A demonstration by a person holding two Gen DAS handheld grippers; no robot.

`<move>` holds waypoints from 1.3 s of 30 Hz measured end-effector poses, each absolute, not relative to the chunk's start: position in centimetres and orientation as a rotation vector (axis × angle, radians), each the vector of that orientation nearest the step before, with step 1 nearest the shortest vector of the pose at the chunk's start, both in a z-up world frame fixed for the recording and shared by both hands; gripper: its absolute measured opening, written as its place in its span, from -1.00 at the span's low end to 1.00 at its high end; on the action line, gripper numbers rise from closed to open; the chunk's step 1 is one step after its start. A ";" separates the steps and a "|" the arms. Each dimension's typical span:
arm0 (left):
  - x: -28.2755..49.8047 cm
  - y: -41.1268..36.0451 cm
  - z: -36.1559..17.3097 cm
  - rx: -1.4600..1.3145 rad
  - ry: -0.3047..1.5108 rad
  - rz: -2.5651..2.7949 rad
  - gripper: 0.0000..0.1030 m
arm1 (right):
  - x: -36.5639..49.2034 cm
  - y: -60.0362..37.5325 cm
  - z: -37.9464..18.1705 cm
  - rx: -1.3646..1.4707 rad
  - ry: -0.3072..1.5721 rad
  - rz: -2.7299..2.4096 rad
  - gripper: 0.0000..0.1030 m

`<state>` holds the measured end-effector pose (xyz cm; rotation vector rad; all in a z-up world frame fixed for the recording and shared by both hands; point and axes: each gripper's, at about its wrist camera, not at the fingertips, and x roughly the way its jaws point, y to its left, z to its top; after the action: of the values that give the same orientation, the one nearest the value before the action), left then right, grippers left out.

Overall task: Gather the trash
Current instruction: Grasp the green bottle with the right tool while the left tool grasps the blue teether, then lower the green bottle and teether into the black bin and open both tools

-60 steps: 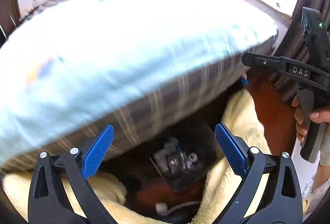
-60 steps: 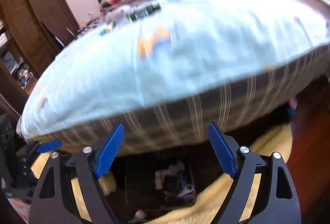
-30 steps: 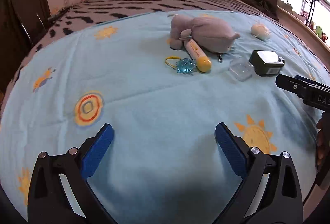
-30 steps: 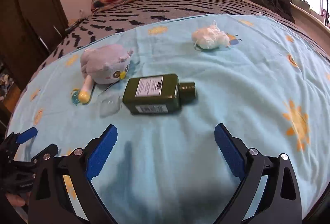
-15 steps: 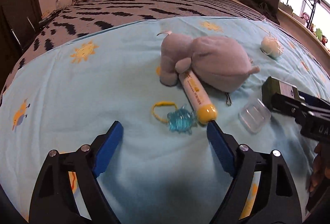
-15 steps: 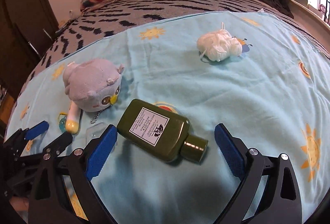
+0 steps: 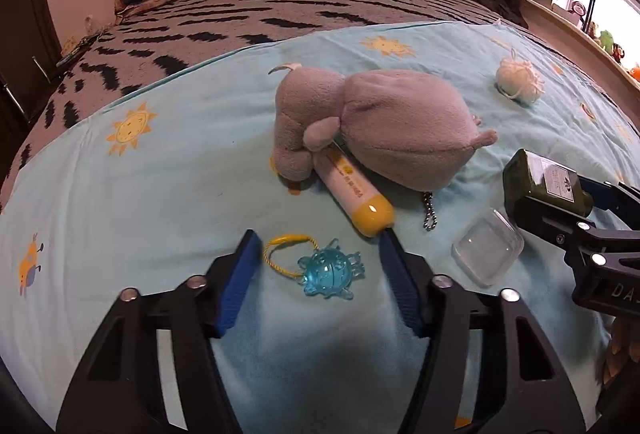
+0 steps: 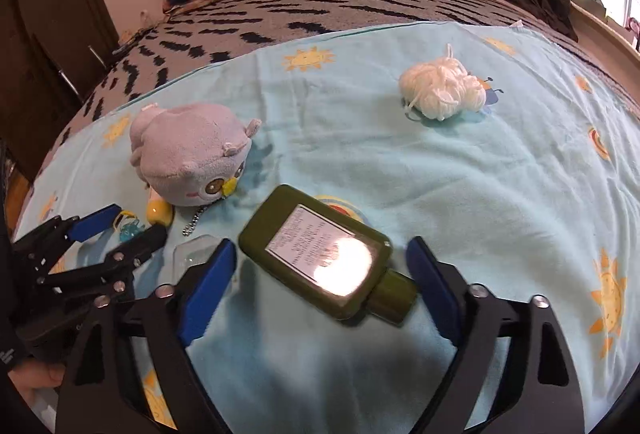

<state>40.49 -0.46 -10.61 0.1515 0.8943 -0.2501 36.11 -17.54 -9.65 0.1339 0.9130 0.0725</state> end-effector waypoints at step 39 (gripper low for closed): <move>13.5 1.1 -8.8 0.120 0.766 -0.319 -0.45 | 10.1 -21.3 -6.8 0.119 0.636 0.281 0.62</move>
<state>13.55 1.06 -8.79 0.1198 0.7656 -0.3186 10.09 -21.28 -6.80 0.1195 0.6359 0.2806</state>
